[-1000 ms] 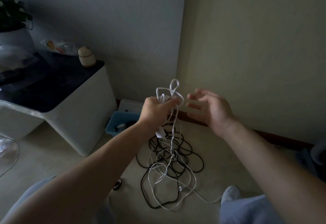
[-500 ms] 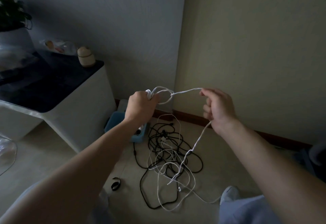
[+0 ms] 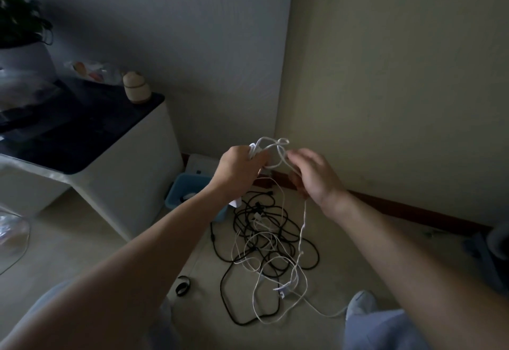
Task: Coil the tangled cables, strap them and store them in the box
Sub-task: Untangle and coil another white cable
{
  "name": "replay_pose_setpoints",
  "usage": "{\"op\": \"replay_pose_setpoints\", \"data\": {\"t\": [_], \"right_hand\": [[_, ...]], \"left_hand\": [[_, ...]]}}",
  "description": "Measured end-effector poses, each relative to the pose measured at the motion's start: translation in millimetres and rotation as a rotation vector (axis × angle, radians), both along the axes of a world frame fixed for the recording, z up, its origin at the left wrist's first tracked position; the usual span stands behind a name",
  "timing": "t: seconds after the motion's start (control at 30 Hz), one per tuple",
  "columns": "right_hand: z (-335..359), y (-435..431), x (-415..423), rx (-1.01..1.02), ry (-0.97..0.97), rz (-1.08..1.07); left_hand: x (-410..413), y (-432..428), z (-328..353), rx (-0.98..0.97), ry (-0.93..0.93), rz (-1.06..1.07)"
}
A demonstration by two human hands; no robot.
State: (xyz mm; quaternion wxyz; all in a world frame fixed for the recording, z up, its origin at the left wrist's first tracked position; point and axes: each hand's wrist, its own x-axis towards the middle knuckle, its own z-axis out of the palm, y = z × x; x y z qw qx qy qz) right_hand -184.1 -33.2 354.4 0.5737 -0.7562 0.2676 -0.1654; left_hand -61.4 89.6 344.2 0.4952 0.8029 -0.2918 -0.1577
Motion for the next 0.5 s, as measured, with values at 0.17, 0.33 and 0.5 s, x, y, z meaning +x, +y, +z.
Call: {"op": "replay_pose_setpoints", "data": {"t": [0.17,0.33,0.5], "right_hand": [[2,3,-4,0.059,-0.096,0.103],[7,-4,-7,0.112,-0.181,0.088],[3,-19,-7,0.004,-0.165,0.142]], "left_hand": [[-3,-1,2,-0.02,0.023,-0.116],[-3,3,6,-0.032,0.143,-0.203],[3,15,17,-0.089,0.424,-0.377]]}}
